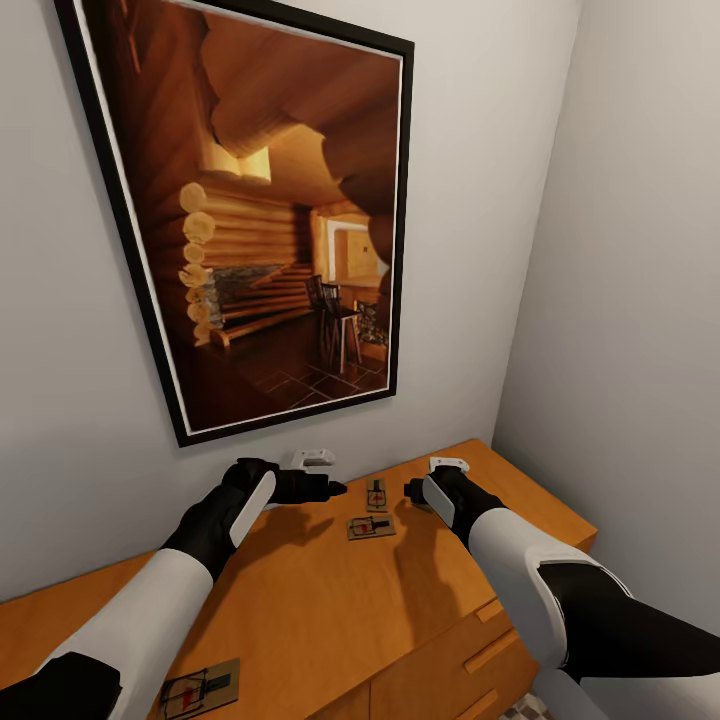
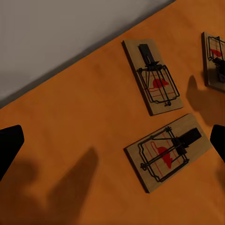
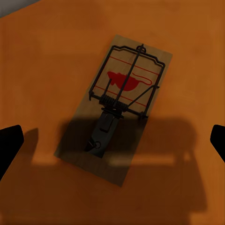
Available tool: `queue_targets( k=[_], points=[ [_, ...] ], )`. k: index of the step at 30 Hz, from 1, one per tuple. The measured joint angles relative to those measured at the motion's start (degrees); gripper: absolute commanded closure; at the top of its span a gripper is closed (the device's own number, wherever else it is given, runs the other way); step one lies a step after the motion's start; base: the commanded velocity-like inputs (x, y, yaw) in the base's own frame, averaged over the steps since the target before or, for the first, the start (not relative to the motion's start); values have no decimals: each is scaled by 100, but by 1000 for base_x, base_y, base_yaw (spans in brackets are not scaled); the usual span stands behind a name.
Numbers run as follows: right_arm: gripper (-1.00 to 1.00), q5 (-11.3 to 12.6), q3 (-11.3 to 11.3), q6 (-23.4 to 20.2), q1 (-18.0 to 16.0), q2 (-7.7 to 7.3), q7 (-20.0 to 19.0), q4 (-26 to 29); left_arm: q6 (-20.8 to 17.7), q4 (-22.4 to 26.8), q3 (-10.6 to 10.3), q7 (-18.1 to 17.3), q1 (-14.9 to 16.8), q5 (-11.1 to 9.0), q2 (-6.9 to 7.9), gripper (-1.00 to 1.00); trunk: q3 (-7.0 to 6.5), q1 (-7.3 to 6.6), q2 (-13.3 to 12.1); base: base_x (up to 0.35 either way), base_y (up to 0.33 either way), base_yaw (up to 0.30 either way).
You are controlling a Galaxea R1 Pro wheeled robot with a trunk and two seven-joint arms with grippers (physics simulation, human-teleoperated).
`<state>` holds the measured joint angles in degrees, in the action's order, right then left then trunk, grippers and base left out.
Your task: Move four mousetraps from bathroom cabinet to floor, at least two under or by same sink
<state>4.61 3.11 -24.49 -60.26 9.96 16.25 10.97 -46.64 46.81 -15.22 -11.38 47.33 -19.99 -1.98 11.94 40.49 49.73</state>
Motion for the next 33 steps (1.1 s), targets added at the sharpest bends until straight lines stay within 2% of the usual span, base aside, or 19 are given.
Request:
queue_targets(
  k=[14, 31, 33],
  points=[
    [-100, 0, 3, 0, 0, 0, 0, 0, -2, -8, 1, 2, 0, -1, -151, -100, 0, 0, 0, 0, 0, 0],
    [-100, 0, -2, 0, 0, 0, 0, 0, -4, -9, 5, 4, 0, 4, -171, -100, 0, 0, 0, 0, 0, 0],
    [-100, 0, -3, 0, 0, 0, 0, 0, -2, -9, 6, 4, 0, 3, -171, -100, 36, 43, 78, 0, 0, 0]
  ],
)
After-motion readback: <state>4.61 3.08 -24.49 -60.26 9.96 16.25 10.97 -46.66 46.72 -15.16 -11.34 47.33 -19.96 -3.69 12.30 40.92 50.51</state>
